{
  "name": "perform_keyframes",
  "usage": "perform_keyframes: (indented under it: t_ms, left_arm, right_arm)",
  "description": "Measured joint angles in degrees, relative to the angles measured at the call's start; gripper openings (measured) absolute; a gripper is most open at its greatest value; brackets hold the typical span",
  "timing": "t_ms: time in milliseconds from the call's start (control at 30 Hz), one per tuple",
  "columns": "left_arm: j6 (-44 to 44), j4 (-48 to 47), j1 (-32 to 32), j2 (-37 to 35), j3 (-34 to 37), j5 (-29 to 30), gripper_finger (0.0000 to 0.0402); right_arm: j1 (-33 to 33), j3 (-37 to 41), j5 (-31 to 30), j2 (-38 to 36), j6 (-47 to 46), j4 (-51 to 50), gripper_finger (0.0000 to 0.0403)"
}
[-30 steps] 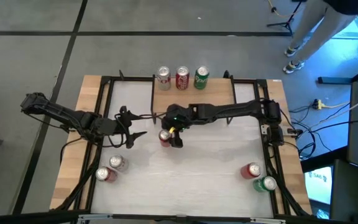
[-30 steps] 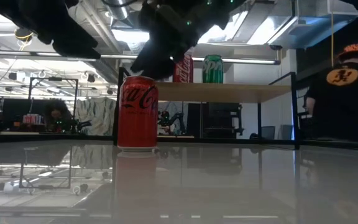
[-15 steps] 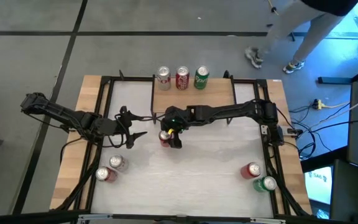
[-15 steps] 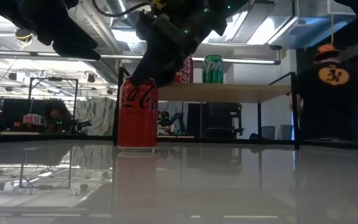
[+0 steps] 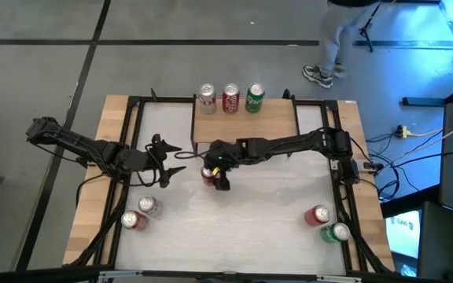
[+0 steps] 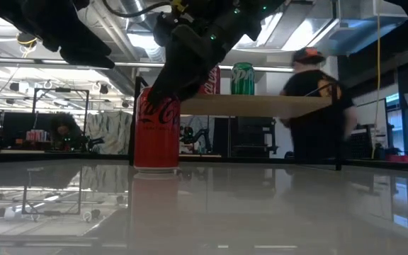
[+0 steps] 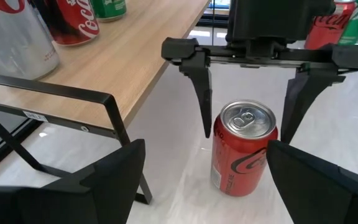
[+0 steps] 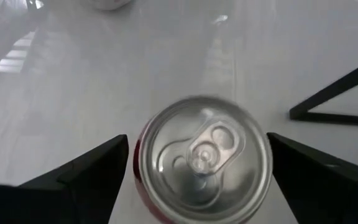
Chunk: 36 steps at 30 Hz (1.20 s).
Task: Place canned beverage on shelf
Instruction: Put the left red-black soda can on the shelf
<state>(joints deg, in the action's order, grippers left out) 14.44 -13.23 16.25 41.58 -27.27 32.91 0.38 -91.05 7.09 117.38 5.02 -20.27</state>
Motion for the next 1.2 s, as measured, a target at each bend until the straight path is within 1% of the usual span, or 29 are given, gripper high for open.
perform_keyframes:
  t_ms: [233,300,400,567,767,1033,1200]
  left_arm:
    - [0.00,0.00,0.00,0.00,0.00,0.04,0.0325]
    - [0.00,0.00,0.00,0.02,0.00,0.04,0.0325]
    - [0.00,0.00,0.00,0.02,0.00,0.07,0.0325]
    - [0.00,0.00,0.00,0.02,0.00,0.07,0.0325]
    - [0.02,0.00,0.00,0.02,0.00,0.09,0.0325]
    - [0.02,0.00,0.00,0.02,0.00,0.09,0.0325]
    - [0.02,0.01,0.00,0.02,-0.01,0.09,0.0325]
  right_arm:
    - [0.00,0.00,0.13,0.00,-0.02,0.13,0.0304]
    - [0.00,0.00,0.15,0.00,-0.01,0.09,0.0291]
    - [0.00,-0.02,0.15,-0.02,-0.02,-0.27,0.0291]
    - [0.00,-0.02,0.21,-0.07,0.00,-0.55,0.0311]
    - [-0.07,-0.02,2.31,-0.11,0.11,-0.74,0.0291]
    - [-0.01,0.00,4.82,-1.09,-0.21,-2.74,0.0299]
    - [0.00,0.09,7.17,-2.91,-0.34,-5.40,0.0291]
